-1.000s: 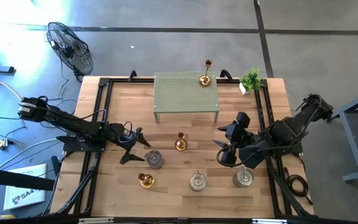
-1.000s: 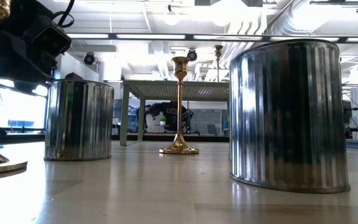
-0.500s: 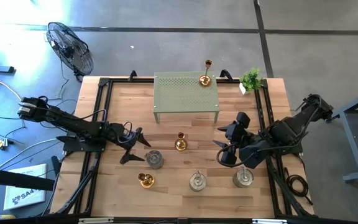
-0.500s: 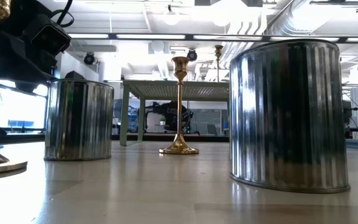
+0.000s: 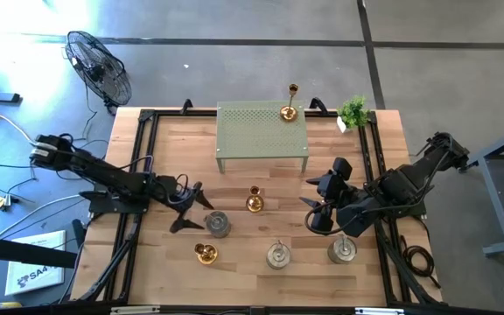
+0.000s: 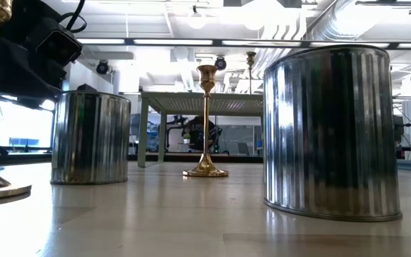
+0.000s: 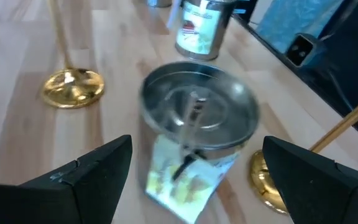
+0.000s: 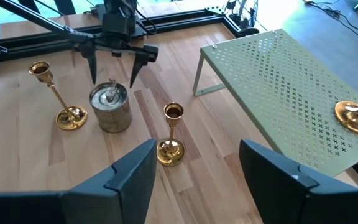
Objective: Pick & Place candle stick holders
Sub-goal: Put the top silver scented candle on the shelf
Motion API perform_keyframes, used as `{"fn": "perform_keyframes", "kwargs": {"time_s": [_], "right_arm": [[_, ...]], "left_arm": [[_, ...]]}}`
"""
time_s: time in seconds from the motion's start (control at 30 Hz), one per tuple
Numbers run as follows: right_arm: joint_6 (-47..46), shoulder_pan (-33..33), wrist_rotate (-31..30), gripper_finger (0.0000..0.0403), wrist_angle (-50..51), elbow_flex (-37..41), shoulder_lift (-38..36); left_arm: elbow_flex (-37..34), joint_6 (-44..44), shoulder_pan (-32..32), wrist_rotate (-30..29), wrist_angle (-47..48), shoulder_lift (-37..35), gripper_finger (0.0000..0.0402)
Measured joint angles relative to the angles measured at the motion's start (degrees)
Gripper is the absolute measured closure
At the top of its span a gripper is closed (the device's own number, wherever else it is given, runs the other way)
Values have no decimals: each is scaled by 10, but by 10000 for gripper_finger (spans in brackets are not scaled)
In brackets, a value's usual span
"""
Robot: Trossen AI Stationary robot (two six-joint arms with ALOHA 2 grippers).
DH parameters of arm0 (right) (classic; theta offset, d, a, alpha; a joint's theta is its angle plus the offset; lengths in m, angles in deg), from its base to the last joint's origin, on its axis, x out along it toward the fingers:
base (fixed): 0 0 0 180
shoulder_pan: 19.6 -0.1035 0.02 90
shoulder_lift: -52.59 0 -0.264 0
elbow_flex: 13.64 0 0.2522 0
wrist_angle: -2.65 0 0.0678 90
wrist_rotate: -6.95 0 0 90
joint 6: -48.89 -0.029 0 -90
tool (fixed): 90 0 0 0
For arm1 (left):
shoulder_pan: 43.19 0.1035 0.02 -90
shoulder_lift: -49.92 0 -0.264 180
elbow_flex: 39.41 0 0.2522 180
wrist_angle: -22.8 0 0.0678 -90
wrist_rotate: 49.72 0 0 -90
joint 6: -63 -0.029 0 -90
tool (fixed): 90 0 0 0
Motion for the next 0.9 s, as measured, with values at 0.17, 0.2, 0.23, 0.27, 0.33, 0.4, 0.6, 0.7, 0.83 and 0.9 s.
{"fn": "perform_keyframes", "kwargs": {"time_s": [0.17,0.2,0.23,0.27,0.33,0.4,0.6,0.7,0.83,0.9], "right_arm": [[0,0,0,179,0,0,0],[0,0,0,179,0,0,0],[0,0,0,179,0,0,0],[0,0,0,179,0,0,0],[0,0,0,179,0,0,0],[-1,0,0,179,0,0,0],[-3,0,0,179,0,0,0],[-3,0,0,179,0,0,0],[-3,0,0,179,0,0,0],[-3,0,0,179,0,0,0]], "left_arm": [[0,-12,-21,-7,-59,48,48],[0,-13,-23,-10,-68,56,48],[0,-14,-23,-13,-73,64,48],[0,-14,-23,-14,-76,74,48],[0,-14,-23,-17,-85,90,48],[0,-13,-23,-17,-109,107,48],[0,-14,-23,-6,-172,152,48],[0,-14,-23,-4,-193,173,48],[2,-14,-23,1,-220,200,48],[13,-17,-23,4,-220,212,48]]}}
